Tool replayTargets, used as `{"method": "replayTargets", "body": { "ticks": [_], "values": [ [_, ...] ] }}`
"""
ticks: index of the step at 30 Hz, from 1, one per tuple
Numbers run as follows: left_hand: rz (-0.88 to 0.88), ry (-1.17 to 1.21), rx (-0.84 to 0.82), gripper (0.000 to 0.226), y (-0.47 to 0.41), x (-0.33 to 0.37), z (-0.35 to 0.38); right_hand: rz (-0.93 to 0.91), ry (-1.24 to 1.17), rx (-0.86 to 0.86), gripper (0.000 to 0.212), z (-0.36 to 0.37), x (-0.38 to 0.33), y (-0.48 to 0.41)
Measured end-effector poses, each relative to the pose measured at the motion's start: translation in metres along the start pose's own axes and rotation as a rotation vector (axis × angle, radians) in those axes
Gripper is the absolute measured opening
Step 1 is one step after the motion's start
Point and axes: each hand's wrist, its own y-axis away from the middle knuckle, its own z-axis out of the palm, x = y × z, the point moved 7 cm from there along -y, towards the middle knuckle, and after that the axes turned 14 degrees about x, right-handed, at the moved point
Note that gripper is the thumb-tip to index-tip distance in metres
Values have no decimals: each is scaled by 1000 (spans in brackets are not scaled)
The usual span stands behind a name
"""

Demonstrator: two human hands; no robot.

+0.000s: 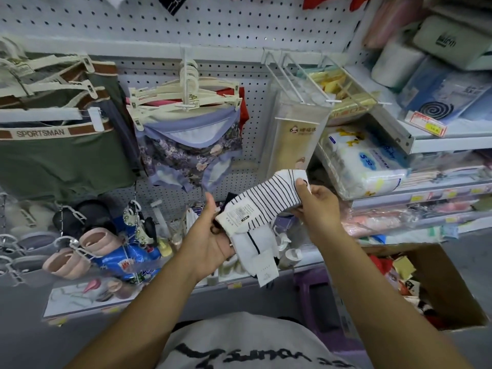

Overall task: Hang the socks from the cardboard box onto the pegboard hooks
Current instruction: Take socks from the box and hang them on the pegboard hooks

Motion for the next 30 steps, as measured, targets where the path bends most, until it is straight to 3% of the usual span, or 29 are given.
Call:
{"method": "replayTargets", "body": {
  "ticks": [2,6,10,12,15,17,20,25,27,30],
  "values": [
    [72,-130,9,59,-2,3,1,-6,49,34,36,-10,14,-3],
    [227,-332,117,56,-7,9,-4,-57,189,39,42,-22,36,-2],
    [348,-489,118,37,-3,20,2,-447,426,62,43,-31,12,16],
    [365,-538,92,37,1,23,6,-556,375,-133,42,-17,-2,32],
    [337,-551,20,43,11,26,17,-568,405,-474,47,9,-7,61],
    [294,-474,7,41,19,28,21,-612,436,-530,53,20,-9,71],
    [279,-430,18,45,30,37,21,-564,429,-517,41,28,-8,71],
    [367,-485,48,34,43,63,15,-433,179,-480,18,26,-29,64],
    [424,-414,104,30,48,84,12,-358,84,-502,23,24,-40,61],
    [518,-291,135,30,62,123,20,-255,1,-666,35,30,-53,64]
  ]
}}
